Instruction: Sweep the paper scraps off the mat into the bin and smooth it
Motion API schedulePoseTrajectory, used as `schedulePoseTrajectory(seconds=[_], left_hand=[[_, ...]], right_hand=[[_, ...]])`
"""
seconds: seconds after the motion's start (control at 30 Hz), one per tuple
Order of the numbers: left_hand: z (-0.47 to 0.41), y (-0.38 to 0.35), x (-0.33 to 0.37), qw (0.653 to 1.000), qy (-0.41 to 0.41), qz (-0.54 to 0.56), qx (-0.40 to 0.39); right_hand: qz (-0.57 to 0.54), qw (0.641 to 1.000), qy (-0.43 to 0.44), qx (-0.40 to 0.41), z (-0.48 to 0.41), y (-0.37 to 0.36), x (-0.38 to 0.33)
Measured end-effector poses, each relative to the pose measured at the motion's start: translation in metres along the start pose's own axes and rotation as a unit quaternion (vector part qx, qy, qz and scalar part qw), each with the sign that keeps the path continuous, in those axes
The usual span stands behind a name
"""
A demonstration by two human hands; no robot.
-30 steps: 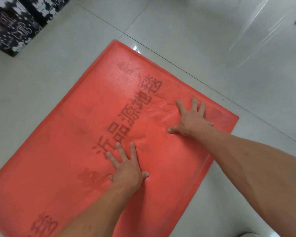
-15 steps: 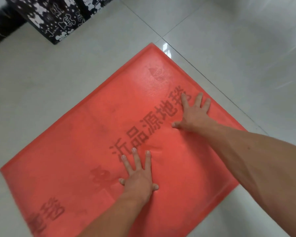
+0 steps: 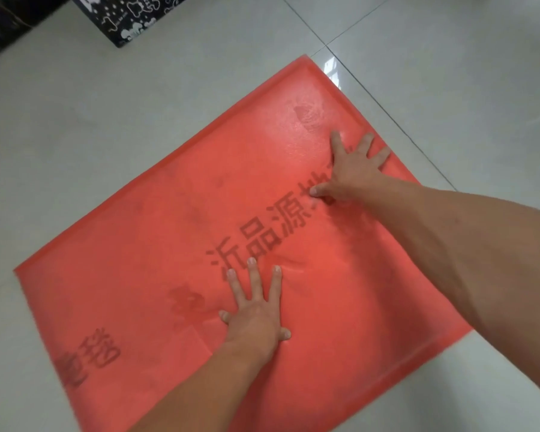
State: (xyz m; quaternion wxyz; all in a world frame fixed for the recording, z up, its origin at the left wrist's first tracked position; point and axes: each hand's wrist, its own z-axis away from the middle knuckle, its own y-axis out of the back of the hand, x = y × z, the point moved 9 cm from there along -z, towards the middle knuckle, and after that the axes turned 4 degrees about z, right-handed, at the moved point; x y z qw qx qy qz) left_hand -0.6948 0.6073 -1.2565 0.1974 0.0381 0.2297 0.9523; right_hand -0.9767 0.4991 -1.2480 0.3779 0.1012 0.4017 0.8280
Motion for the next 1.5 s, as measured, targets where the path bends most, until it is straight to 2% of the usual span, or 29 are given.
schedulePoseTrajectory(seconds=[0.37, 0.47, 0.6, 0.77, 0.87, 1.07, 1.2, 1.33, 1.43, 1.5], left_hand=[[0.000, 0.002, 0.001, 1.000, -0.012, 0.018, 0.012], [-0.002, 0.002, 0.000, 1.000, -0.009, 0.016, 0.015], [-0.002, 0.003, 0.000, 0.999, -0.008, 0.022, 0.026], [-0.002, 0.000, -0.004, 0.999, -0.014, 0.024, 0.044], [-0.004, 0.001, -0.003, 0.997, -0.026, 0.029, 0.061], [-0.001, 0.003, -0.003, 0.995, -0.050, 0.033, 0.078], [-0.002, 0.025, 0.003, 0.992, -0.089, -0.034, 0.079], [0.004, 0.057, -0.015, 0.981, -0.104, 0.071, 0.148], [0.027, 0.050, -0.041, 0.965, -0.105, 0.140, 0.194], [0.047, 0.042, -0.055, 0.963, -0.094, 0.159, 0.197]], right_hand=[[0.001, 1.000, 0.005, 0.020, 0.001, 0.002, -0.001], [0.012, 0.997, 0.014, 0.069, 0.014, -0.004, 0.004], [0.069, 0.984, 0.090, 0.136, 0.037, -0.016, -0.016], [0.067, 0.973, 0.182, 0.126, 0.099, -0.050, -0.066], [0.094, 0.965, 0.222, 0.108, 0.144, -0.069, -0.070], [0.148, 0.971, 0.170, 0.077, 0.188, -0.072, -0.004], [0.136, 0.982, 0.112, 0.066, 0.207, -0.069, 0.036], [0.103, 0.990, 0.092, 0.040, 0.226, -0.080, 0.039], [0.086, 0.989, 0.116, 0.036, 0.240, -0.088, 0.014], [0.085, 0.986, 0.139, 0.035, 0.249, -0.089, -0.007]])
